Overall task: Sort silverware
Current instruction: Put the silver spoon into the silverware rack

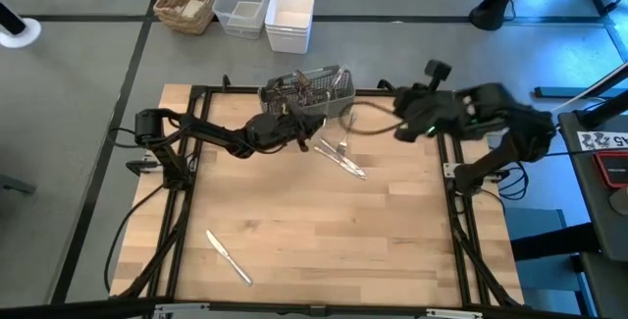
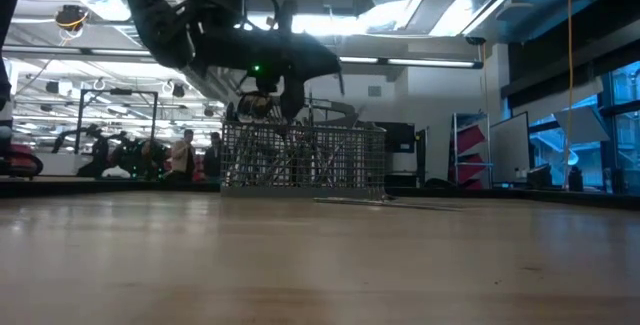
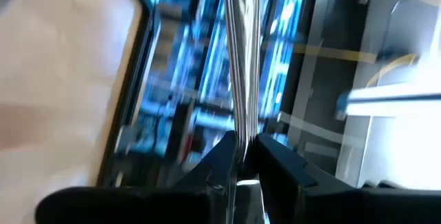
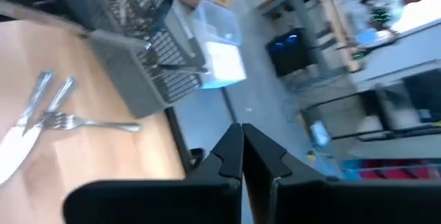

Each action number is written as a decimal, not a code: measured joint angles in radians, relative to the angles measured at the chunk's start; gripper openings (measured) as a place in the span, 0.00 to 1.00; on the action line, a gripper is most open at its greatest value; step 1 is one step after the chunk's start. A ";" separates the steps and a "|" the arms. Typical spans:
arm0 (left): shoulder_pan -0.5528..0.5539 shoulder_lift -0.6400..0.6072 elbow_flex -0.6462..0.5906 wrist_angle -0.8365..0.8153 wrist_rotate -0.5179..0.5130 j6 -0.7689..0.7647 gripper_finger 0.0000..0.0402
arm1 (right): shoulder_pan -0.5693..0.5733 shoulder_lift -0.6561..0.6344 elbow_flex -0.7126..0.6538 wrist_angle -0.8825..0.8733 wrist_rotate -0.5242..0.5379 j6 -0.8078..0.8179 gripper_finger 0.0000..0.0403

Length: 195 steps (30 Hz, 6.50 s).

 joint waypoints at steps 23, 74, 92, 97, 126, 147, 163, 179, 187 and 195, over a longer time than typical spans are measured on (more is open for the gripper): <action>0.002 0.000 0.174 -0.369 -0.344 -0.176 0.11 | -0.147 -0.576 -0.756 0.825 -0.556 -0.333 0.01; -0.002 0.000 0.233 -0.434 -0.451 -0.229 0.11 | -0.446 -0.742 -2.069 2.000 -0.805 0.149 0.01; -0.020 0.000 0.233 -0.447 -0.426 -0.244 0.11 | -0.446 -0.740 -2.071 1.953 -0.804 0.150 0.01; -0.019 0.000 0.233 -0.447 -0.427 -0.244 0.11 | -0.446 -0.740 -2.071 1.953 -0.804 0.150 0.01; 0.047 0.002 0.233 -0.558 -0.266 -0.672 0.11 | -0.446 -0.740 -2.072 1.953 -0.806 0.150 0.01; 0.099 0.003 0.233 -0.582 -0.240 -0.581 0.11 | -0.446 -0.740 -2.073 1.953 -0.807 0.150 0.01; 0.110 0.003 0.232 -0.554 -0.340 -0.634 0.11 | -0.446 -0.740 -2.073 1.953 -0.807 0.150 0.01; 0.110 0.003 0.232 -0.502 -0.340 -0.757 0.11 | -0.446 -0.740 -2.073 1.953 -0.807 0.150 0.01; 0.109 0.003 0.232 -0.558 -0.286 -0.869 0.11 | -0.446 -0.740 -2.073 1.953 -0.807 0.150 0.01; 0.112 0.003 0.232 -0.558 -0.285 -0.868 0.17 | -0.446 -0.740 -2.073 1.953 -0.807 0.150 0.01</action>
